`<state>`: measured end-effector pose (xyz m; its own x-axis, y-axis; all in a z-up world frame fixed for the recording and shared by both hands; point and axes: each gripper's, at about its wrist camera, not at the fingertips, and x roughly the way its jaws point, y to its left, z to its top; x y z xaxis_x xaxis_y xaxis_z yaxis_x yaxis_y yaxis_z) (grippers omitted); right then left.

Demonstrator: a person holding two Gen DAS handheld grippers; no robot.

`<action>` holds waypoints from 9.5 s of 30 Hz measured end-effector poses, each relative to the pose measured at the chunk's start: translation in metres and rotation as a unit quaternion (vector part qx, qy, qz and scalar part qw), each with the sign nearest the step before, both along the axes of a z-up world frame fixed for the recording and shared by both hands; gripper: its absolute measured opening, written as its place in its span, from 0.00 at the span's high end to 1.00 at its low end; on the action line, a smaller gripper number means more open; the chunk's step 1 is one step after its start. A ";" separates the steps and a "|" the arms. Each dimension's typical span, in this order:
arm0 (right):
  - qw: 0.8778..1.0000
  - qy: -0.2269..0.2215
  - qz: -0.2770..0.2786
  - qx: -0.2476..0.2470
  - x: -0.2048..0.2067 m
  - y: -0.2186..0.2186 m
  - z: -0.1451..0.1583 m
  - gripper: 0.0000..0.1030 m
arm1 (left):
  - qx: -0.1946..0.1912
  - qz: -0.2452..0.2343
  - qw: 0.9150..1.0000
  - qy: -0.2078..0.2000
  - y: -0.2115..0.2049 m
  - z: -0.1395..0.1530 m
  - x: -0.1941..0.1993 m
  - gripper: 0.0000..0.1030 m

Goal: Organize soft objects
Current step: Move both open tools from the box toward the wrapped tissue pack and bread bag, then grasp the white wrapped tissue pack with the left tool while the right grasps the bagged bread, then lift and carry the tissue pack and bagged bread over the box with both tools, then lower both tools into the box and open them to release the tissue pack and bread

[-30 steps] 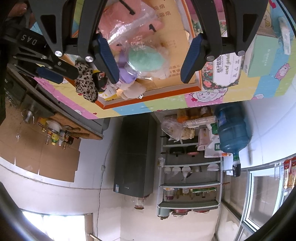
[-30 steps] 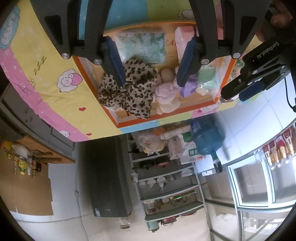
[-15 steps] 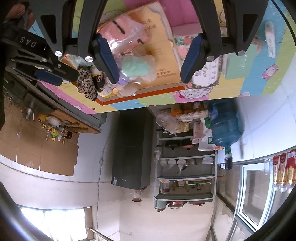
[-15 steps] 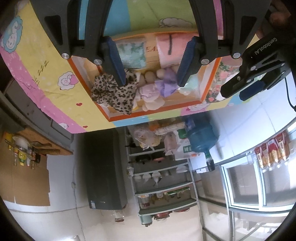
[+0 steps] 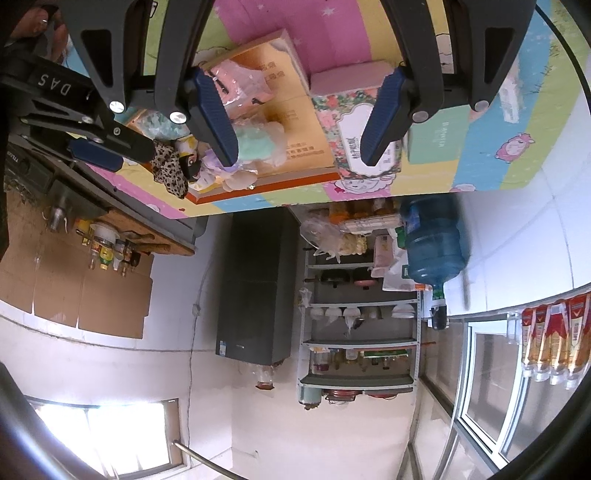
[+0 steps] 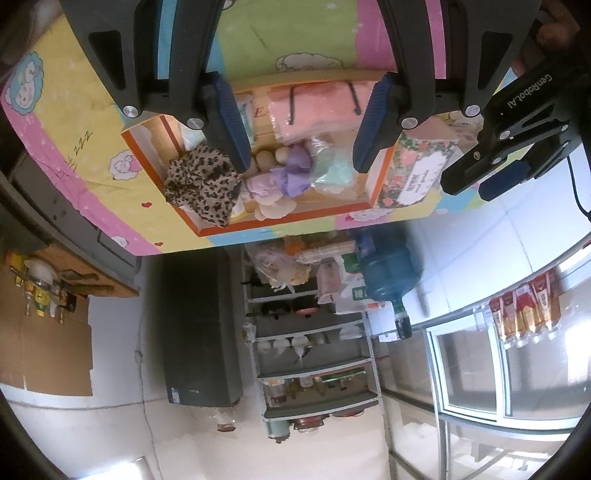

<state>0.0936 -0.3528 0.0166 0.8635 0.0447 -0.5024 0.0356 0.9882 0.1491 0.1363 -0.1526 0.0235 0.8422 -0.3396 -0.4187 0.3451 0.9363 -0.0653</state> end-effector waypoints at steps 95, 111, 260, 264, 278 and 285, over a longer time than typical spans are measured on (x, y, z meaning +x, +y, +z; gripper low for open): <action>0.980 0.025 0.196 -0.003 0.061 0.221 -0.035 0.42 | -0.071 0.163 0.965 0.194 0.245 -0.110 0.081 0.48; 0.966 0.059 0.251 -0.022 0.100 0.308 -0.047 0.42 | -0.003 0.204 0.977 0.062 0.277 -0.056 0.033 0.48; 0.993 0.045 -0.106 -0.030 0.037 -0.120 -0.062 0.53 | 0.053 -0.129 0.987 0.084 -0.146 -0.063 0.085 0.48; 0.993 0.050 -0.104 -0.024 0.041 -0.124 -0.069 0.53 | 0.055 -0.129 0.986 0.093 -0.150 -0.069 0.089 0.48; 0.993 0.071 -0.087 -0.020 0.056 -0.124 -0.077 0.53 | 0.055 -0.123 0.982 0.130 -0.152 -0.088 0.105 0.48; 0.993 0.079 -0.086 -0.017 0.059 -0.125 -0.078 0.50 | 0.050 -0.122 0.981 0.141 -0.152 -0.090 0.107 0.46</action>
